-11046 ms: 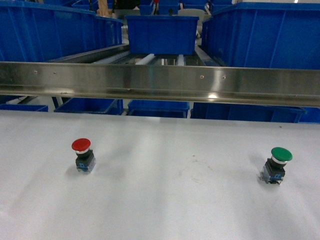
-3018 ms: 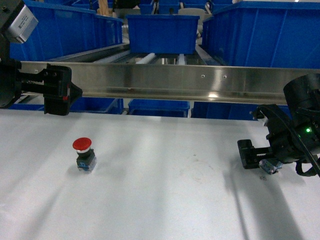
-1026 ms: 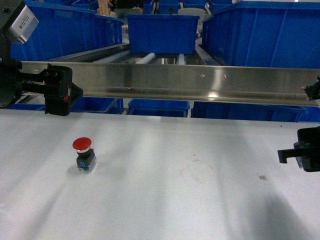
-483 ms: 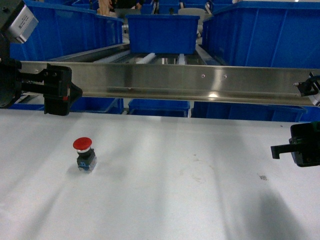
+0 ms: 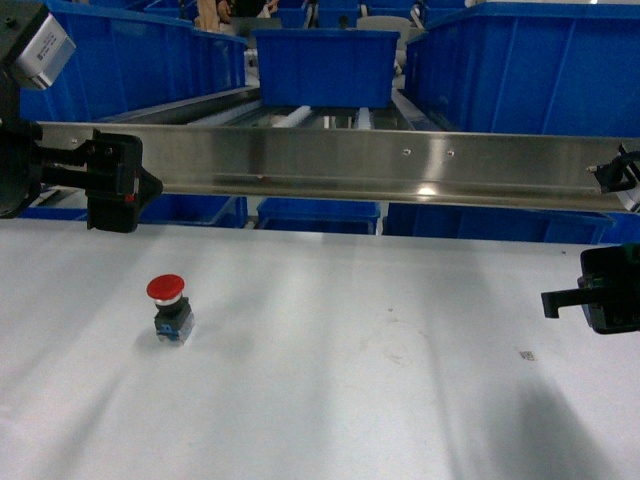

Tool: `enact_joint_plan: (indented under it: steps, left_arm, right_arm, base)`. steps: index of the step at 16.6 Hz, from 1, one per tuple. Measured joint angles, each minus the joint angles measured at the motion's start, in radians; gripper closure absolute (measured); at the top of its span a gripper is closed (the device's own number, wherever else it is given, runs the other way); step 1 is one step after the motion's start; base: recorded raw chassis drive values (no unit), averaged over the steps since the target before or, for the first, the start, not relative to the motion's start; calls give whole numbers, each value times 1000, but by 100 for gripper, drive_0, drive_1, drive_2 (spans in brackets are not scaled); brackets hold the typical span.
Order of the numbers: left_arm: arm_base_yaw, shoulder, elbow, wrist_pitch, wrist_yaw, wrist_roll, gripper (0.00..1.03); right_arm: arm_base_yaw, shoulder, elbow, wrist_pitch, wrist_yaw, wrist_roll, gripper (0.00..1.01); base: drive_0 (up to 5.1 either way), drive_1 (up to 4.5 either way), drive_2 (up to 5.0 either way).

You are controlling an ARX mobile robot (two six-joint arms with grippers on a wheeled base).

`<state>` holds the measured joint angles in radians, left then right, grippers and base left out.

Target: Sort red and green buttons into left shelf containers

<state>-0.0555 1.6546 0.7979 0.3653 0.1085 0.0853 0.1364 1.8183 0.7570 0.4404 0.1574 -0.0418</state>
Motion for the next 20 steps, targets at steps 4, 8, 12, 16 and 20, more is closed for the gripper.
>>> enact_joint_plan:
  steps: [4,8,12,16,20]
  left_arm:
    - [0,99,76,-48,-10,-11,5]
    - [-14,485,467,-298,-82,-34,5]
    - [-50,600,629,-436,-114,-41,5]
    - [-89,600,614,-550,-158,-120,5]
    - [-98,642,620,-556,-145,-150,5]
  right_arm:
    - [0,0,0,0,0,0,71]
    - [0,0,0,0,0,0,71]
    - [0,0,0,0,0,0,71]
    - [0,0,0,0,0,0,71]
    - [0,0,0,0,0,0,71]
  base:
    - [0,0,0]
    - [0,0,0]
    - [0,0,0]
    - [0,0,0]
    - [0,0,0]
